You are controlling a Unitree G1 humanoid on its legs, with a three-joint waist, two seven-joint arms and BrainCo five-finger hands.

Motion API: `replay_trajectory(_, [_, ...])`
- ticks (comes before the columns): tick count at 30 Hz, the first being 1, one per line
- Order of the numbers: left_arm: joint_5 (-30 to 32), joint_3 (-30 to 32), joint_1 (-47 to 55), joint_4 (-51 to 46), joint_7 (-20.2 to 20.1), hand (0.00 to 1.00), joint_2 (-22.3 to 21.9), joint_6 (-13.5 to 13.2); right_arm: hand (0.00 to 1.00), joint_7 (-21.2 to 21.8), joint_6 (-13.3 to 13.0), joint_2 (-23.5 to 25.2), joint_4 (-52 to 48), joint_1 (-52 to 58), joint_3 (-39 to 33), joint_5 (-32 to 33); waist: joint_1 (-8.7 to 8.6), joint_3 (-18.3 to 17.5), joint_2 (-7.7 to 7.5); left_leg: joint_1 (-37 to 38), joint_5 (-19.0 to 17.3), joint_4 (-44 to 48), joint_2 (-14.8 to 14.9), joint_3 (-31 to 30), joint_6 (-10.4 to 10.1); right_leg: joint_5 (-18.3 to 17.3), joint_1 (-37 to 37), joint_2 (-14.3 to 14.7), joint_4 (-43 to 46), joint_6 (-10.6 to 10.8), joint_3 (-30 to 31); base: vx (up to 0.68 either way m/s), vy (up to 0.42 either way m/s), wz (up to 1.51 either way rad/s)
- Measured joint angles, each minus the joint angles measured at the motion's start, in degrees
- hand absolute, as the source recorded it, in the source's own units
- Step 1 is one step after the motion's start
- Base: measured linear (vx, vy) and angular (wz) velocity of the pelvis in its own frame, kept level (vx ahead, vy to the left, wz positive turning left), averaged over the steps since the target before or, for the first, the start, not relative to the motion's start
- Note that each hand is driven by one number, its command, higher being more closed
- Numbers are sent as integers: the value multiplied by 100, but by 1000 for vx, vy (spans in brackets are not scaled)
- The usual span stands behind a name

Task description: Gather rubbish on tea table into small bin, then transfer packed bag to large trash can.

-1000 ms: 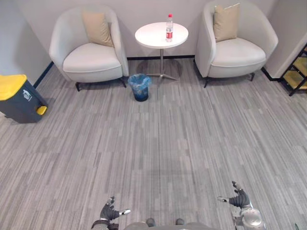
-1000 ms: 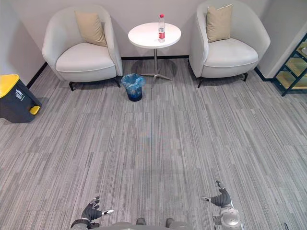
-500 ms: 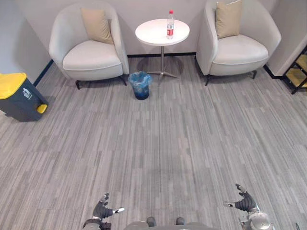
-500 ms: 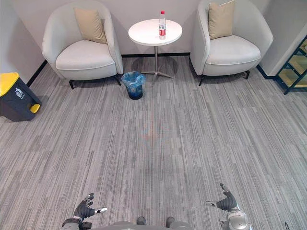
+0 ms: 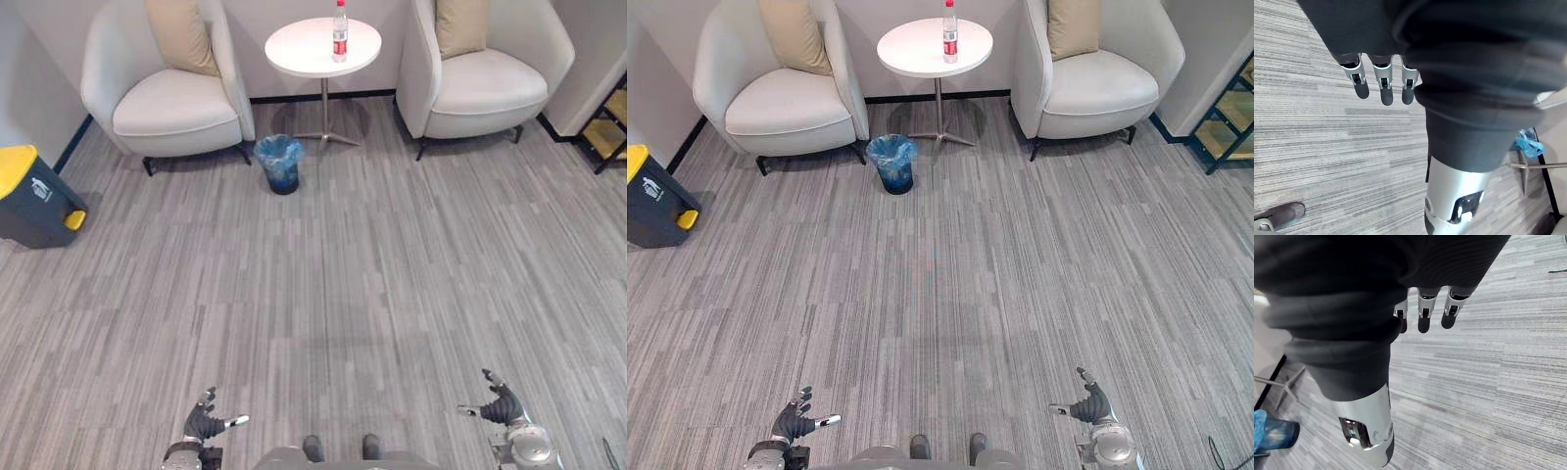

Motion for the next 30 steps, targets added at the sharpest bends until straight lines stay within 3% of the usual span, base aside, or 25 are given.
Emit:
replay_trajectory(2, [1, -16, -77, -35, 33, 0, 71, 13, 0, -1, 63, 178, -165, 64, 9, 38, -95, 136, -127, 284, -217, 2, -139, -127, 72, -168, -525, -375, 1270, -27, -453, 199, 28, 27])
replay_trajectory(4, [0, -29, -82, -35, 107, 0, 78, 56, 0, -1, 94, 234, -165, 44, 23, 43, -132, 196, -129, 464, -360, -14, -141, -194, 37, -258, -772, -545, 1281, -124, -746, 319, 2, 16])
replay_trajectory(6, [-11, -34, -169, -34, 156, 0, 83, 90, 0, -11, 106, 241, -154, -69, 22, 55, -169, 316, -100, 827, -467, -172, 46, -232, -48, -188, -1181, -624, 556, -164, -1165, 444, -37, 19])
replay_trajectory(7, [-15, -35, -250, -29, 176, 0, 79, 91, 0, -14, 110, 232, -151, -134, 22, 61, -192, 384, -80, 1004, -517, -282, 183, -274, -136, -29, -1295, -572, 58, -162, -1311, 521, -96, 30])
replay_trajectory(8, [-18, -30, -344, -25, 227, 0, 82, 90, 0, -23, 117, 234, -151, -214, 24, 101, -235, 474, 19, 1256, -504, -528, 338, -327, -286, 404, -1469, -460, -704, -164, -1479, 700, -153, 41])
replay_trajectory(9, [-51, -26, -421, -16, 247, 0, 85, 90, 0, -46, 118, 232, -152, -271, 23, 164, -307, 478, -25, 1434, -500, -700, 462, -430, -442, 814, -1556, -398, -1150, -228, -1515, 645, -156, 53])
replay_trajectory(10, [-101, -31, -508, 3, 247, 0, 98, 90, 0, -96, 133, 236, -151, -283, 24, 174, -345, 501, 26, 1515, -513, -706, 567, -524, -598, 1315, -1635, -331, -1356, -361, -1507, 708, -226, 53])
replay_trajectory(11, [-119, -27, -604, 45, 249, 0, 32, 92, 0, -142, 171, 205, -134, -285, 21, 183, -351, 468, 38, 1536, -536, -476, 799, -604, -786, 1738, -1639, -209, -1168, -969, -1561, 585, -200, 26])
replay_trajectory(12, [-118, -38, -666, 39, 249, 0, 4, 95, 0, -147, 193, 201, -130, -372, 19, 189, -316, 498, 118, 1483, -455, -262, 908, -583, -947, 1596, -1635, -151, -996, -1015, -1689, 865, -313, 11])
replay_trajectory(13, [-119, -40, -808, 64, 229, 0, -31, 106, 0, -145, 190, 242, -135, -479, 21, 213, -305, 506, 121, 1164, -32, 511, 1027, -555, -1292, 1277, -1599, -144, -670, -1234, -1778, 713, -261, 2])
replay_trajectory(14, [-119, -41, -842, 61, 228, 0, -66, 105, 0, -144, 187, 255, -137, -511, 23, 217, -318, 536, 138, 967, 330, 1058, 1087, -550, -1215, 1202, -1459, -123, -613, -1327, -1815, 874, -328, 16])
replay_trajectory(15, [-123, -40, -831, 60, 222, 0, -149, 106, 0, -145, 171, 270, -137, -487, 50, 255, -312, 592, 170, 588, 1505, 2323, 1280, -528, -972, 1026, -813, 11, -882, -1359, -1807, 731, -254, 6])
replay_trajectory(16, [-126, -38, -722, -23, 216, 0, -182, 87, 0, -164, 169, 282, -128, -471, 139, 318, -269, 634, 156, 100, 1397, 3740, 1542, -516, -750, 933, -103, 233, -1320, -1358, -1739, 716, -227, -9])
replay_trajectory(17, [-127, -36, -697, -39, 216, 0, -179, 88, 0, -172, 161, 293, -137, -486, 197, 391, -246, 635, 165, -150, 1234, 4341, 1626, -488, -565, 932, 184, 325, -1493, -1368, -1650, 664, -165, -45])
replay_trajectory(18, [-153, -36, -690, -58, 219, 0, -179, 99, 0, -236, 113, 347, -160, -498, 261, 474, -102, 669, 119, -591, 974, 5024, 1668, -359, -466, 909, 718, 386, -1803, -1410, -1470, 512, -104, -58])
replay_trajectory(19, [-171, -40, -673, -97, 220, 0, -188, 100, 0, -263, 88, 400, -161, -496, 258, 514, 18, 707, 15, -943, 839, 5090, 1633, -247, -420, 909, 1056, 383, -2052, -1410, -1354, 773, -117, -57])
replay_trajectory(21, [-173, -38, -544, -332, 220, 0, -196, 95, 0, -286, 90, 448, -157, -521, 242, 649, 57, 767, -85, -1765, 553, 4269, 1294, -166, -423, 873, 1745, 344, -2673, -1368, -1166, 710, -53, -41])
replay_trajectory(23, [-172, -35, -504, -391, 218, 0, -213, 93, 0, -289, 94, 431, -109, -543, 173, 664, 242, 816, -128, -2137, 537, 2622, 786, -202, -474, 613, 2139, 136, -2897, -1131, -925, 567, 56, -62])
replay_trajectory(24, [-173, -7, -474, -393, 223, 0, -278, 96, 0, -292, 101, 384, -14, -583, 115, 663, 350, 828, -93, -2234, 796, 1272, 544, -294, -688, 467, 2385, 96, -2998, -999, -754, 645, 154, -76])
replay_trajectory(25, [-167, -1, -318, -418, 227, 0, -325, 96, 0, -297, 111, 332, 82, -562, 83, 657, 414, 761, 70, -2163, 1178, 43, 475, -464, -766, 258, 2618, 171, -3049, -881, -588, 665, 204, -87])
replay_trajectory(26, [-167, 17, -227, -437, 231, 0, -341, 94, 0, -298, 127, 308, 86, -519, 81, 655, 478, 704, 162, -2180, 1464, -89, 495, -589, -661, 46, 2780, 220, -3030, -787, -442, 843, 336, -92])
replay_trajectory(27, [-166, 115, -148, -393, 246, 0, -333, 122, 0, -304, 175, 413, 166, -525, 95, 637, 546, 637, -24, -2241, 1793, 511, 313, -566, -236, -317, 2887, -31, -2748, -592, -226, 856, 320, -58])
replay_trajectory(28, [-165, 176, -160, -391, 255, 0, -344, 139, 0, -303, 180, 463, 184, -490, 122, 603, 512, 488, -293, -2299, 1375, 789, 143, -415, -142, -463, 2591, -345, -2047, -543, -193, 853, 302, -39])
replay_trajectory(29, [-165, 133, -161, -393, 245, 0, -356, 139, 0, -303, 181, 461, 185, -490, 129, 596, 483, 439, -396, -2227, 1122, 910, 39, -328, -86, -448, 2249, -522, -1207, -469, -110, 693, 223, -9])
replay_trajectory(30, [-166, 86, -161, -378, 238, 0, -345, 146, 0, -308, 173, 471, 185, -497, 132, 596, 470, 449, -437, -2046, 909, 999, -35, -287, 10, -218, 1902, -646, -222, -73, -24, 540, 202, -11])
